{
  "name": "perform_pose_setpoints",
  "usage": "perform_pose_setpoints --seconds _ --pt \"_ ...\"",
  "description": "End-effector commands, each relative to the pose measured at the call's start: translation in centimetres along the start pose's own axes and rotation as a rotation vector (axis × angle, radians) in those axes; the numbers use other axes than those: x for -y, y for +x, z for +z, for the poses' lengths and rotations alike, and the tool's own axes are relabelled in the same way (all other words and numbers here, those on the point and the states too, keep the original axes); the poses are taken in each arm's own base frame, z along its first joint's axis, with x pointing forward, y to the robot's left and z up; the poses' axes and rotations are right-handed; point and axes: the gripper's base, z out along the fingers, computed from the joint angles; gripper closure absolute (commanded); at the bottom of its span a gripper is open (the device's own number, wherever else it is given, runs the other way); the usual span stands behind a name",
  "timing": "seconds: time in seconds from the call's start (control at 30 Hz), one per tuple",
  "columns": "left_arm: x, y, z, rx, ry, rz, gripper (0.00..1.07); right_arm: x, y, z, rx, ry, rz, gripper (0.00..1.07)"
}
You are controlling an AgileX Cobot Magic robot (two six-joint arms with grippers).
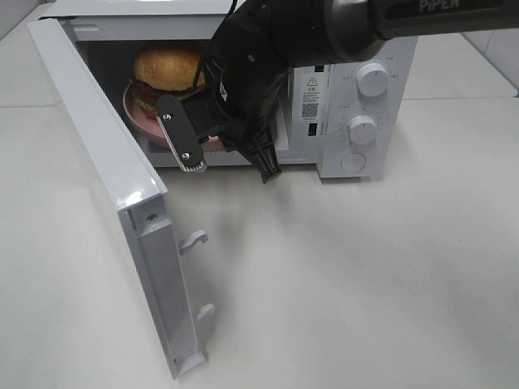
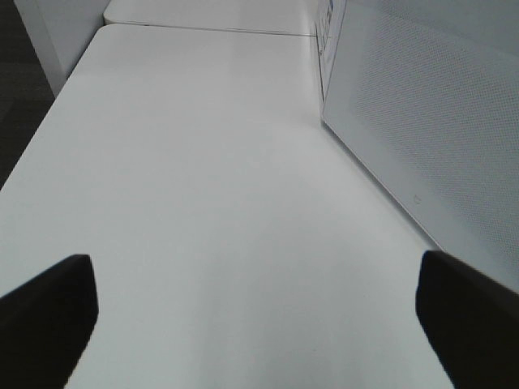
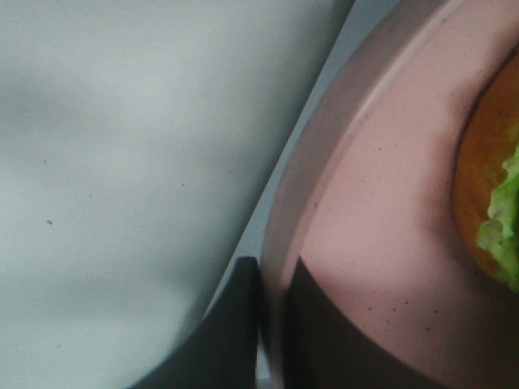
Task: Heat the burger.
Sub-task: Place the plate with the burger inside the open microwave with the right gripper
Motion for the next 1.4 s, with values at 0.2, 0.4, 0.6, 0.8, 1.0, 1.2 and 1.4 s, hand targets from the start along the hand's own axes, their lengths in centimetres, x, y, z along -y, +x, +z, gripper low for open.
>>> perform_pose_setpoints --seconds 0.2,0.4,0.6,0.8,1.0,1.2,1.4 --pt "0.0 0.0 -0.2 0.032 -0.001 0.002 0.04 2.4 0.0 0.5 -0.009 0.044 0.014 1.07" --pt "0.0 0.0 -0.2 0.032 -0.001 0.002 0.04 3.6 0.4 1.3 -0.026 0.033 0.039 1.07" --pt "0.0 0.0 -0.2 0.032 -0.001 0.002 0.04 4.7 0.7 2.2 -0.027 0.038 0.073 1.06" --pt "0.0 0.0 -0.2 0.032 -0.001 0.002 0.04 5.0 0.5 2.9 -0.018 0.048 0.072 1.06" --pt "0.0 0.0 -0.2 0.032 -0.001 0.002 0.04 5.0 0.3 3.5 -0.013 0.046 0.078 1.06" --pt "0.0 0.0 -0.2 0.032 -0.001 0.002 0.04 4.7 0.8 4.0 -0.011 0.035 0.085 1.05" --pt "0.0 0.0 -0.2 0.032 -0.001 0.002 0.04 4.6 1.6 4.6 -0.020 0.032 0.098 1.05"
